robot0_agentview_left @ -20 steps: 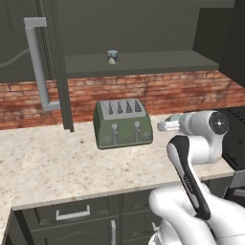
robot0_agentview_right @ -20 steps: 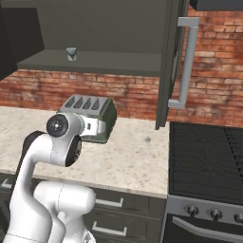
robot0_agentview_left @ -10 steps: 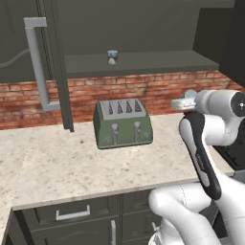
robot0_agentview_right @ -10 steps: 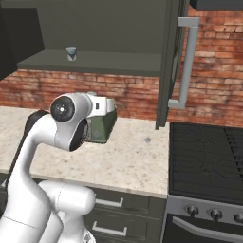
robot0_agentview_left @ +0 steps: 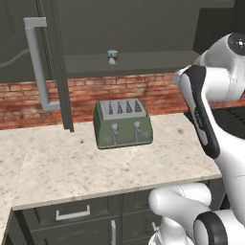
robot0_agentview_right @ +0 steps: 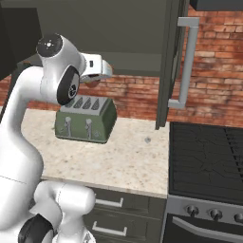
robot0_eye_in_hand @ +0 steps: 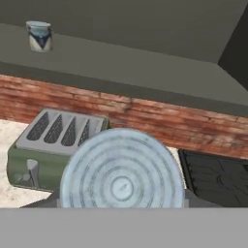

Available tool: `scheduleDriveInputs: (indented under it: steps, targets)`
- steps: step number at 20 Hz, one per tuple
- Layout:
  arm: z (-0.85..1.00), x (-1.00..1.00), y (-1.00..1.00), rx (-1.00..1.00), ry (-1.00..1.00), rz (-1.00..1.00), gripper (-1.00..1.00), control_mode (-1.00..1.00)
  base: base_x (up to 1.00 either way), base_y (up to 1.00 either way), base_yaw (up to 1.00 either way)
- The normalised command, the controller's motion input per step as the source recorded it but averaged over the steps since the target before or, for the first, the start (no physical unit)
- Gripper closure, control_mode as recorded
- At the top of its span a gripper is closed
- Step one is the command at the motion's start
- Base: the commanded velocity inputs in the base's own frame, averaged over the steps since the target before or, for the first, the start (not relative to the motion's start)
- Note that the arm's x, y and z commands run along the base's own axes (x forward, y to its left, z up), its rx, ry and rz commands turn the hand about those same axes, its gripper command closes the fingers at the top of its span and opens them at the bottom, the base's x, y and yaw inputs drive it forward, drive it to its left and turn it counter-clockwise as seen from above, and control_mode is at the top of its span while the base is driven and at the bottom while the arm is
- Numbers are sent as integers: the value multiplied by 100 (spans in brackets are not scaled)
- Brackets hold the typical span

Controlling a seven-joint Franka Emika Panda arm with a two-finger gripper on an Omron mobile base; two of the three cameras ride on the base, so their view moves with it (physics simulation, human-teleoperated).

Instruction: Restock the canned food cabinet by taking the new fresh canned food from the counter and placing it in the cabinet. Then, take the old canned food from the cabinet and place it on the counter.

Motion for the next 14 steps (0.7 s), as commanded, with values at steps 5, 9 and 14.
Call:
scheduleDriveInputs:
  steps: [5,9,14]
  targets:
    - [-3,25,2,0,0,0,100,-100,0,0,0]
    - [0,62,1,0,0,-3,100,-100,0,0,0]
    - [7,92,19,0,0,-9,100,-100,0,0,0]
